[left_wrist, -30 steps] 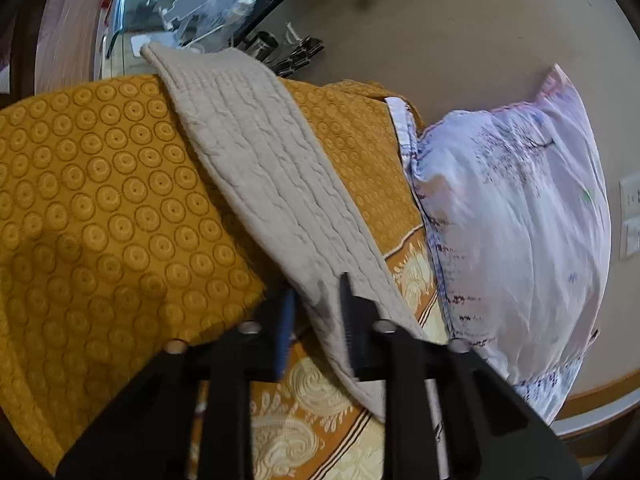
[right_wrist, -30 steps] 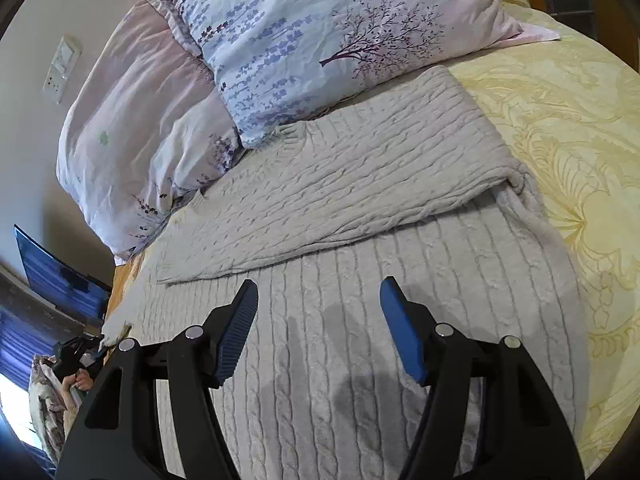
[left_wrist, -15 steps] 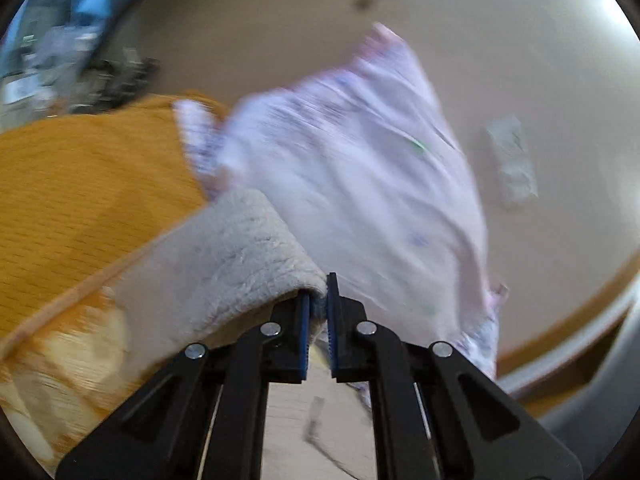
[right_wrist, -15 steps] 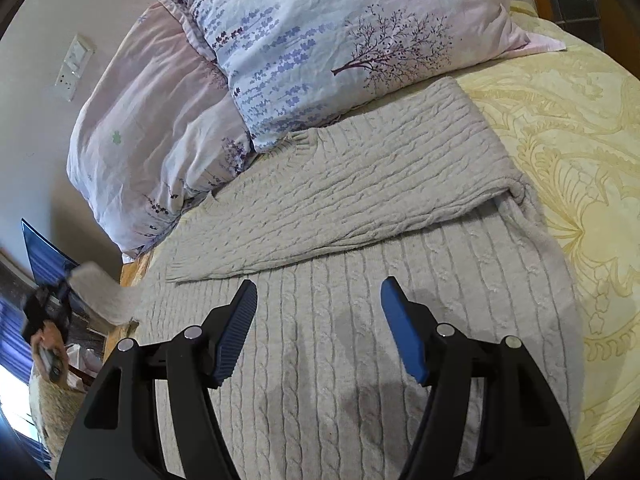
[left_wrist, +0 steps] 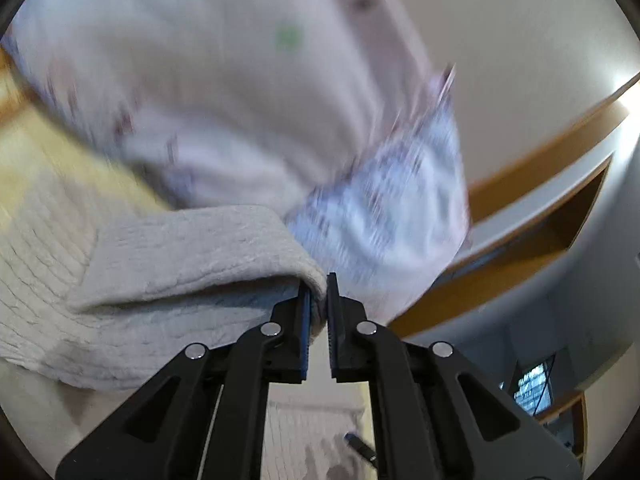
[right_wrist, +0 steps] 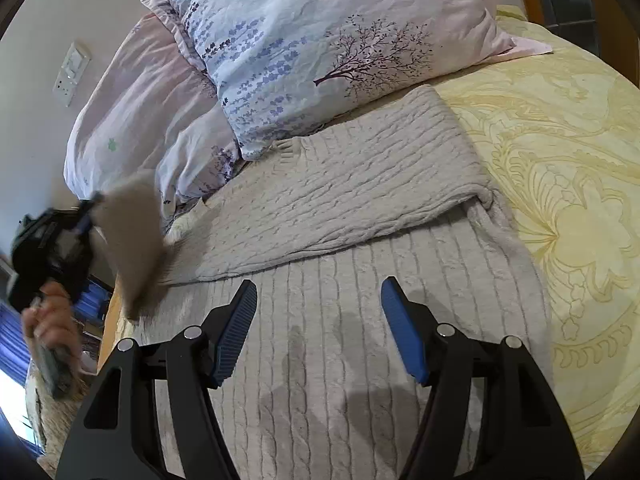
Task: Fold small clothes
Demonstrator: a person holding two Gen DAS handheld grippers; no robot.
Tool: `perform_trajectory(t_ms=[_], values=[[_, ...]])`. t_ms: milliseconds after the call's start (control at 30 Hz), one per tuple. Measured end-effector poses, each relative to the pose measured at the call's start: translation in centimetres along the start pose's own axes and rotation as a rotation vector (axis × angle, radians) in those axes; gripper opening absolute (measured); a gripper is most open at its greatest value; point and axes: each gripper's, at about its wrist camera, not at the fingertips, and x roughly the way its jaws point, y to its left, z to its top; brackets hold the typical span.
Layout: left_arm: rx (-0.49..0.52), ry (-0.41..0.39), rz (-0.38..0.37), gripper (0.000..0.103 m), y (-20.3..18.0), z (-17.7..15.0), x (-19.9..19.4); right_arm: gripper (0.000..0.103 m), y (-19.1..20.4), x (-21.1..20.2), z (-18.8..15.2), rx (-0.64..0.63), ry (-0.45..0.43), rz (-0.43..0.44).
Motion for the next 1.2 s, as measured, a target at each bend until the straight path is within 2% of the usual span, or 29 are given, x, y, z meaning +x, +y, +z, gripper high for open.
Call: perform_trajectory(t_ms=[100,200,267,333,367,400,433,467,533,600,667,800,933,1067,1167,1200], values=[[0.027,0.103,0.095,0.007,0.6,-3.6,4.8,0.066,0.1,0.3,0.1,-0.008,0.012,-0.003],[0.084,0.208,0.170,0.009,0.7,-6.1,7.3,0.066,0.6,0.4,0.3,-0.036,0.025,-0.006],[0.131,0.268,0.201,0.019,0.6,-6.6,7.6,0.066,1.4,0.5,0.6,-0.069,0.026,-0.011],[0.172,0.308,0.172,0.042,0.2,-6.9,6.7,0.066,2.3,0.5,1.0,-0.109,0.027,-0.010],[0.188,0.314,0.150,0.049,0.0,-6.9,5.7,0.066,2.9,0.5,1.2,-0.136,0.028,-0.010],[0.205,0.311,0.137,0.062,0.0,-6.8,4.3,0.066,3.5,0.6,1.4,-0.166,0.030,-0.009],[0.225,0.291,0.132,0.066,-0.1,-6.6,2.7,0.066,4.8,0.8,1.7,-0.227,0.034,-0.009],[0.246,0.267,0.133,0.066,0.0,-6.4,1.3,0.066,5.8,0.9,1.8,-0.275,0.035,-0.006],[0.284,0.198,0.187,0.065,0.4,-5.5,-1.7,0.066,8.4,1.4,1.8,-0.397,0.034,0.004],[0.297,0.114,0.318,0.062,2.1,-3.7,-4.2,0.065,11.8,2.3,1.3,-0.544,0.024,0.029],[0.275,0.078,0.417,0.055,3.7,-2.3,-5.1,0.063,14.9,3.4,0.8,-0.658,0.018,0.063],[0.271,0.111,0.538,0.047,6.2,-1.6,-5.0,0.050,20.1,7.7,-0.6,-0.867,0.044,0.088],[0.269,0.143,0.584,0.044,7.6,-1.9,-4.3,0.042,22.6,12.1,-1.7,-0.960,0.102,0.063],[0.258,0.146,0.588,0.044,8.5,-1.7,-4.1,0.042,23.8,14.8,-2.9,-1.014,0.151,0.045],[0.262,0.147,0.591,0.044,8.4,-1.7,-3.7,0.042,24.4,16.1,-3.8,-1.052,0.149,-0.011],[0.259,0.147,0.590,0.044,8.5,-1.6,-3.7,0.033,24.4,16.5,-3.8,-1.047,0.150,-0.020]])
